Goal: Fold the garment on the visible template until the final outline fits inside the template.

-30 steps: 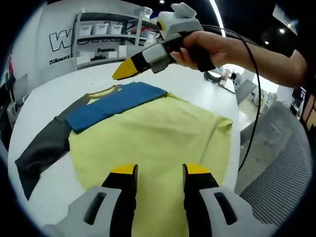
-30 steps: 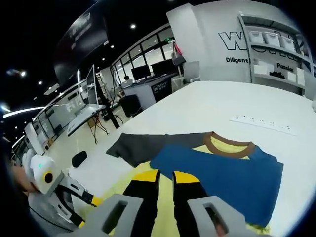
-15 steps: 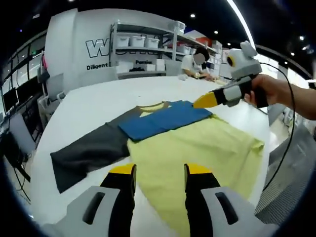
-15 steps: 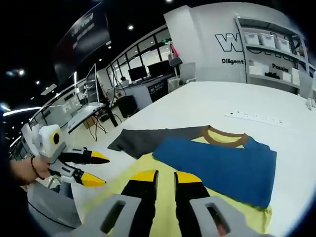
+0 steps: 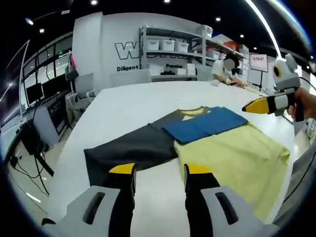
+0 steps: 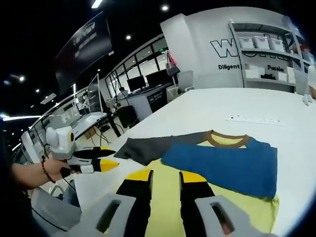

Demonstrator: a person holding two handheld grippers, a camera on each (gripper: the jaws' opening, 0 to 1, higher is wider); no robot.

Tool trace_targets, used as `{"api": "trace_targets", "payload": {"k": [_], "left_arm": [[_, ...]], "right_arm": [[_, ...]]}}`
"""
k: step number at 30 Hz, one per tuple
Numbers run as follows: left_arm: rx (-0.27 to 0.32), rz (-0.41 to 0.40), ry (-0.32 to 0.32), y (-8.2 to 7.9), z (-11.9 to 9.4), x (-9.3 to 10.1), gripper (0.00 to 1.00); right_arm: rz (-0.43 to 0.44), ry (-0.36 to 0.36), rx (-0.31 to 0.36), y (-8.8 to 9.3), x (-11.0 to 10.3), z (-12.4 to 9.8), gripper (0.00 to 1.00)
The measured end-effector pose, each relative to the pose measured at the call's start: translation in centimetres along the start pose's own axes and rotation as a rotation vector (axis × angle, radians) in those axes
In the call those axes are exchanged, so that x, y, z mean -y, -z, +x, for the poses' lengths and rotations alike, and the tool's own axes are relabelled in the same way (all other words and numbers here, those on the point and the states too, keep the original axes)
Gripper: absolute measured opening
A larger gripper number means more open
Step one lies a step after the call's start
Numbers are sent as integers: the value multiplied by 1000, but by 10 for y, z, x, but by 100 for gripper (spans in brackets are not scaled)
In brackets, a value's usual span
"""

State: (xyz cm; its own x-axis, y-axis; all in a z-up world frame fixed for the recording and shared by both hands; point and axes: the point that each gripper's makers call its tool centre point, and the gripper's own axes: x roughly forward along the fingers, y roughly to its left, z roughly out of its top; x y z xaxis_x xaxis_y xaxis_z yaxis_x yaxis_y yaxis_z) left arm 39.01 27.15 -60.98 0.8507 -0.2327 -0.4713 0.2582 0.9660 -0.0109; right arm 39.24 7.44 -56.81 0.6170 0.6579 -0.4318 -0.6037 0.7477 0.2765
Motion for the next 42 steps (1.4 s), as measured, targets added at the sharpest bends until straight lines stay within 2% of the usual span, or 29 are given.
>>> {"api": "trace_targets", "payload": {"k": [4,7,12,16,20,24,30,34,39,42], "left_arm": [[11,-51,-48,-1,5,-21,33],[51,-154,-84,-4,13,-38,30],[40,-190,-127,0,24,-63,30],[24,-307,-166,9,33,-83,30],[8,-316,-226,17,40,-102,28],[6,-371,-223,21,46,-105,26],[-7,-402,-213,25,58,-100,21],[-2,-384,-224,22,65,-101,11],[-9,-385,-243,26,64,-105,1],[5,-407,-234,22,60,-103,1]], "right_arm": [[-14,16,-13,7,2,-5,14],[2,15,-21,12,3,-7,16],[7,12,-35,18,3,-11,17],[10,23,-36,21,4,-18,17],[17,33,-31,22,4,-25,17],[22,45,-25,21,5,-31,17],[21,55,-14,18,3,-40,17],[8,62,-5,15,2,-47,17],[12,75,2,18,5,-51,17],[1,85,4,20,7,-53,19]]}}
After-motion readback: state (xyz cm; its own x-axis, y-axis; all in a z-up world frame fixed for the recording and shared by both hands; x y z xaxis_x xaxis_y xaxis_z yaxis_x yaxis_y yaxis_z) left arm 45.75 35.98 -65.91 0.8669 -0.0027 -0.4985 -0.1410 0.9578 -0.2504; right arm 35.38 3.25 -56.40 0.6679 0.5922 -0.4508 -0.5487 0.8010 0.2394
